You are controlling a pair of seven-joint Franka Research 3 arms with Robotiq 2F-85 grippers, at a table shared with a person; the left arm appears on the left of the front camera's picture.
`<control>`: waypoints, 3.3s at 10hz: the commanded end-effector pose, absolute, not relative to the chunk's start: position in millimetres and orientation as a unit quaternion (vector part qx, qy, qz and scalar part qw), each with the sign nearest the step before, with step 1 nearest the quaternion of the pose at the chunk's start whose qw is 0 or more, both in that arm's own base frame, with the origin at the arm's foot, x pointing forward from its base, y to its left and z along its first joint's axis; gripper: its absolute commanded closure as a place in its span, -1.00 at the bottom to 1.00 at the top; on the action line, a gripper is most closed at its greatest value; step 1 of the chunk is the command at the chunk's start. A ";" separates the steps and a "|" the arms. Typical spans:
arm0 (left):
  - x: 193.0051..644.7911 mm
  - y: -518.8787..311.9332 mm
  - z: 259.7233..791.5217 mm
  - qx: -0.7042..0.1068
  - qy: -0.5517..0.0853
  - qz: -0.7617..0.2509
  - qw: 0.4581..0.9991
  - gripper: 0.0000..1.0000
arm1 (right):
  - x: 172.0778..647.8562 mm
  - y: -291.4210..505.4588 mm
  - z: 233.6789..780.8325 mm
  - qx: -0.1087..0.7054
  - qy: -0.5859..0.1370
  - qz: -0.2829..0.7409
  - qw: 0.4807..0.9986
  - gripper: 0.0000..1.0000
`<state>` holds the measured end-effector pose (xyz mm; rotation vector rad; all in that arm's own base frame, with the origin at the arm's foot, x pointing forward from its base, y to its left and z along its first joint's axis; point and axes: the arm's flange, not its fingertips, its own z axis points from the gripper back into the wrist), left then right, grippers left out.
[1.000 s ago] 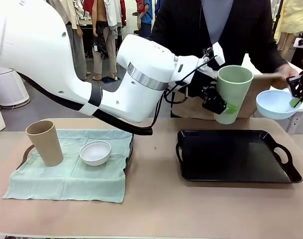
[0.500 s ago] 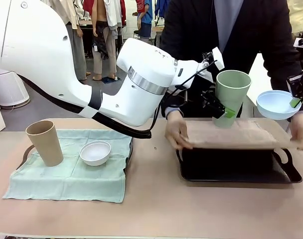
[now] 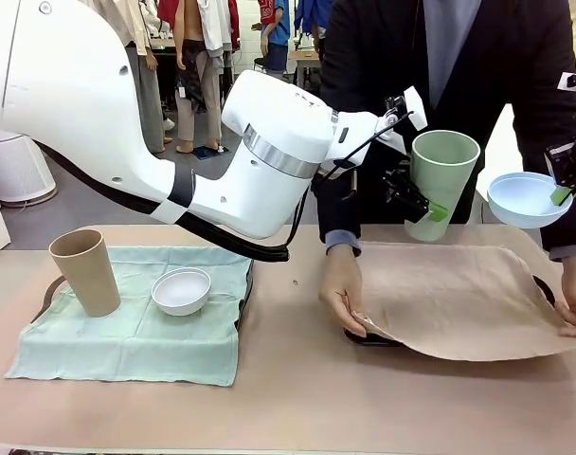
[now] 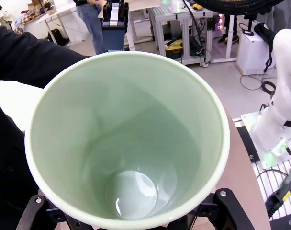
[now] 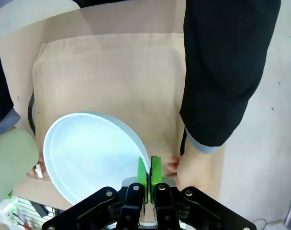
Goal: Set up a tray with a mat and arrange the tableware.
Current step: Place the Picnic Bowl and Reusable plastic cup back onto the Handle tray in front of the human's position.
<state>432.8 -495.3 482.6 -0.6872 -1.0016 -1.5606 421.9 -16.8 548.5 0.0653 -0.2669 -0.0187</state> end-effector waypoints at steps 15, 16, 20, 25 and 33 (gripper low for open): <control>435.4 -495.4 487.1 -0.297 -0.425 -0.660 0.544 0.50 | 422.5 -16.6 547.4 0.035 -0.135 -0.011 0.990 1.00; 435.4 -495.4 487.1 -0.297 -0.425 -0.660 0.544 0.50 | 422.5 -16.6 547.4 0.035 -0.135 -0.011 0.990 1.00; 435.4 -495.4 487.1 -0.297 -0.425 -0.660 0.544 0.50 | 422.5 -16.6 547.4 0.035 -0.135 -0.011 0.990 1.00; 447.5 -485.4 460.8 -0.304 -0.414 -0.648 0.563 -0.69 | 421.9 -16.8 548.5 0.033 -0.133 -0.009 0.991 0.91; 477.6 -463.4 392.7 -0.321 -0.413 -0.620 0.584 -0.69 | 447.3 -17.1 481.8 0.032 -0.095 -0.011 0.995 0.91</control>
